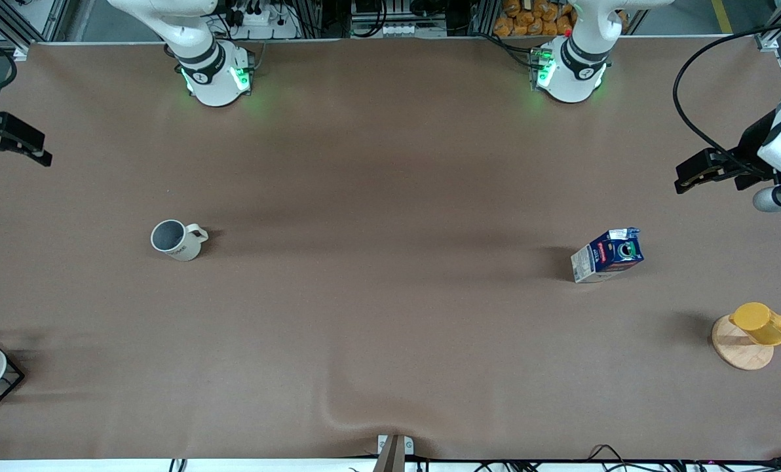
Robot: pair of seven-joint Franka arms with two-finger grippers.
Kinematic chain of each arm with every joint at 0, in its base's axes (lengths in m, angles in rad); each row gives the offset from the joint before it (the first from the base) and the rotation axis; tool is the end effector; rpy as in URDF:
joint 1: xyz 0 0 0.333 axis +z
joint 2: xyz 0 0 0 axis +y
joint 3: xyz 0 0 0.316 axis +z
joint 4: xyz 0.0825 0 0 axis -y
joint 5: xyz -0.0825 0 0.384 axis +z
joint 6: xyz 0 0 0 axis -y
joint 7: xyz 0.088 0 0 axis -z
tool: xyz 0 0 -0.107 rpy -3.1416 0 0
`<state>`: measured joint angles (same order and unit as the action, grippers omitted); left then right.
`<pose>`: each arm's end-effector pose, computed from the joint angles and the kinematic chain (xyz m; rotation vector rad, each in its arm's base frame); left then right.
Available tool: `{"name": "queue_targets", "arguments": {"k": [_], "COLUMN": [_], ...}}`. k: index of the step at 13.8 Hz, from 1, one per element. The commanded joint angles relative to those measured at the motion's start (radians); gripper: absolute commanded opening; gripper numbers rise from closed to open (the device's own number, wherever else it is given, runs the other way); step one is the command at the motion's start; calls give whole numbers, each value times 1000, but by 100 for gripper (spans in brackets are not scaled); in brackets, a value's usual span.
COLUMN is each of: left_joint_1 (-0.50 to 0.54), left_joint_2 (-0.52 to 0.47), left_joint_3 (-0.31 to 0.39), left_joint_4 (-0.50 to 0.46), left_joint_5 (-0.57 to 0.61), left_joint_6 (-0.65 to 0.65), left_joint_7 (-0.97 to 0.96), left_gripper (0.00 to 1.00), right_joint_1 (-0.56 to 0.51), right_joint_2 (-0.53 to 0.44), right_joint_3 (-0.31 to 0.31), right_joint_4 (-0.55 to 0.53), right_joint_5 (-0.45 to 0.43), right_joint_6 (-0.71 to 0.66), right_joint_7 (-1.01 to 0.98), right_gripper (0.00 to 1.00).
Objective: Place milk next to cup
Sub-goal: 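Reach the left gripper to the milk carton while the right gripper reaches the mug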
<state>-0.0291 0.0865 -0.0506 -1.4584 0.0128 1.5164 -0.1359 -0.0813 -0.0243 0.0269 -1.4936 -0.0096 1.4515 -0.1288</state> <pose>0.5745 -0.0431 0.6237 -3.1286 -0.0889 0.0428 0.5337 -0.0300 0.6633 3.1308 0.1148 -0.0292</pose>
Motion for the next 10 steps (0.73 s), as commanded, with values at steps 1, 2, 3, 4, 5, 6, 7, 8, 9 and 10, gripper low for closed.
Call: {"name": "queue_targets", "arguments": {"k": [1,2,3,4,5,6,7,8,9,10], "left_joint_1": [1,3,3,2,3,5,3,5,6,9], "left_joint_2": [-2,-2,2,12,25,42,54,67,79,84], "left_joint_3": [5,5,6,9,9,6,8,8,8,8], "left_joint_4": [3,4,6,7,6,-2,-17,-29,-42,-71], "left_joint_5": [-22,-23,-16,-2,1,-7,-13,-13,-13,-13], "left_joint_6": [-10,-10,-10,-10,-10,-10,-8,1,20,60], "left_joint_7": [18,12,10,6,13,15,-3,-5,-7,-7], "left_gripper": [100,100,100,100,100,100,100,100,100,100], "right_joint_1": [5,3,5,3,5,5,8,9,11,12], "right_joint_2": [-3,-2,0,1,3,4,3,4,1,-2], "right_joint_3": [-7,-12,-10,-10,-10,-9,-7,-8,-7,-5], "right_joint_4": [45,53,64,73,75,75,64,47,5,-28], "right_joint_5": [11,20,19,19,19,11,8,4,-4,-7], "right_joint_6": [-45,-46,-46,-46,-48,-46,-40,-36,-8,21], "right_joint_7": [2,-3,-6,-8,-2,0,2,6,3,5], "right_gripper": [100,100,100,100,100,100,100,100,100,100]}}
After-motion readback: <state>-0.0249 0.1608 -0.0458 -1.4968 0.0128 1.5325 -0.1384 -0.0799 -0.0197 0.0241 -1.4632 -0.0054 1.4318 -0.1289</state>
